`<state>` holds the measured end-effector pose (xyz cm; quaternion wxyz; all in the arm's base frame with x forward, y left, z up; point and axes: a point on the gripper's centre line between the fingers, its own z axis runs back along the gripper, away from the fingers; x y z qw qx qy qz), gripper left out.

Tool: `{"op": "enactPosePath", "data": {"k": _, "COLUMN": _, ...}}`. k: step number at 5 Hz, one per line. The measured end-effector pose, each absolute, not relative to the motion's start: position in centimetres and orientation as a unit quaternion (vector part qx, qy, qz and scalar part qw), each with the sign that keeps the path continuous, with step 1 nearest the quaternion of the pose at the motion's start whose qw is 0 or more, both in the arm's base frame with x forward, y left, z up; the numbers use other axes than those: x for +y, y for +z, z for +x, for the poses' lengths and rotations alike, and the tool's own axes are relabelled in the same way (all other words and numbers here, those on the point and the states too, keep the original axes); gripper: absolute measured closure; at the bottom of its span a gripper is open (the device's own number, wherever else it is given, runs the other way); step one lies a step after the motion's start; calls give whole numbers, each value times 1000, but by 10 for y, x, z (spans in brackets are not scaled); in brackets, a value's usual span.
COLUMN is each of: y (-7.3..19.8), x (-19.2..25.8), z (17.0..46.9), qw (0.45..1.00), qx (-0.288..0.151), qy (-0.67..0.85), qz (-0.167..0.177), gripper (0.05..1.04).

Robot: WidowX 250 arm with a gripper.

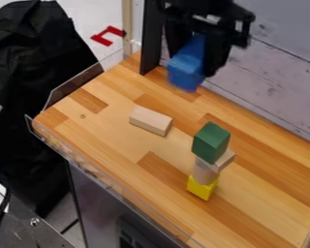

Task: Put the blue rectangular block on top of the tower

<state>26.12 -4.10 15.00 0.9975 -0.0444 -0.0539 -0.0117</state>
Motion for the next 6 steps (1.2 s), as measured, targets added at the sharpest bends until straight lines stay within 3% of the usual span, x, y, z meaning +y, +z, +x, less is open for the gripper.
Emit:
{"op": "enactPosePath", "data": {"k": 2, "y": 138, "x": -63, "z": 248, "qw": 995, "qx": -35, "qy": -81, "qz": -51, "gripper": 495}}
{"op": "enactPosePath", "data": {"k": 4, "y": 104, "x": -76, "z": 247, "qw": 994, "qx": 14, "qy": -102, "qz": -26, "gripper": 495}}
{"op": "enactPosePath", "data": {"k": 6, "y": 93, "x": -83, "z": 250, "qw": 994, "qx": 28, "qy": -102, "qz": -11, "gripper": 495}}
